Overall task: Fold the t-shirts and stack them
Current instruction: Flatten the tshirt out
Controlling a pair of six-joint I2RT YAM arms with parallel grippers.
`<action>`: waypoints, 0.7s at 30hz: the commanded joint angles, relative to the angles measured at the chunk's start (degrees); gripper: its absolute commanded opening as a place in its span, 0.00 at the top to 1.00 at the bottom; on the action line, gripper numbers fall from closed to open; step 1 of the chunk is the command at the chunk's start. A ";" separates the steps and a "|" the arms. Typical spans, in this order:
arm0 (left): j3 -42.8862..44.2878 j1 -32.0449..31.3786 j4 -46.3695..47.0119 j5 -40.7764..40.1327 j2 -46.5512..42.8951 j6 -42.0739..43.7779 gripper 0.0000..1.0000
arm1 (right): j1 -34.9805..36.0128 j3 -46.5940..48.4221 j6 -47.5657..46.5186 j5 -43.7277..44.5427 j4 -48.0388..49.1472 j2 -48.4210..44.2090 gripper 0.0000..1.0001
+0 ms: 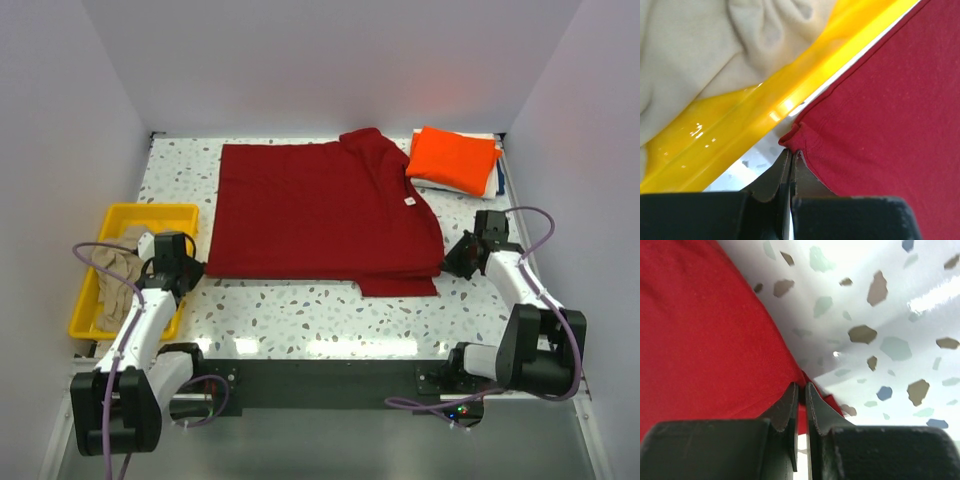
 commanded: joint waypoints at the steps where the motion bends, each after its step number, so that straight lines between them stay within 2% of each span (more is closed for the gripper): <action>1: -2.23 0.25 -3.05 -5.06 -3.84 0.13 1.00 | -0.82 -2.41 -2.06 3.72 -2.43 -3.02 1.00; 3: -3.37 0.25 -3.58 -4.80 -5.69 0.22 1.00 | -0.91 -3.46 -2.32 4.15 -2.96 -4.78 1.00; 5: -3.81 0.25 -3.85 -4.27 -6.74 0.31 1.00 | -0.91 -3.82 -2.24 3.98 -2.79 -5.75 0.82; 8: -3.64 0.25 -3.24 -2.08 -7.71 1.28 1.00 | -0.91 -1.98 -2.67 1.70 -2.61 -6.19 0.64; 9: -3.55 0.25 -2.97 -1.64 -7.89 1.71 0.97 | -0.91 -1.19 -2.76 0.91 -1.92 -6.36 0.59; 11: -3.12 0.16 -1.40 0.29 -8.15 3.11 0.95 | -0.91 1.18 -2.50 -4.94 2.03 -6.02 0.44; 12: -2.85 0.25 -1.39 0.91 -8.06 3.30 0.93 | -0.56 2.41 -2.15 -6.55 4.74 -5.06 0.41; 14: -1.54 0.25 -0.95 1.70 -7.45 4.00 0.92 | 0.40 7.57 -0.93 -8.58 7.65 -3.12 0.40; 17: -0.22 0.25 -0.42 3.55 -6.05 5.23 0.92 | 2.86 13.92 1.63 -6.93 17.48 2.58 0.42; 21: 1.10 0.16 -0.07 4.78 -4.20 7.25 0.92 | 6.81 24.81 4.52 -2.71 29.43 16.19 0.45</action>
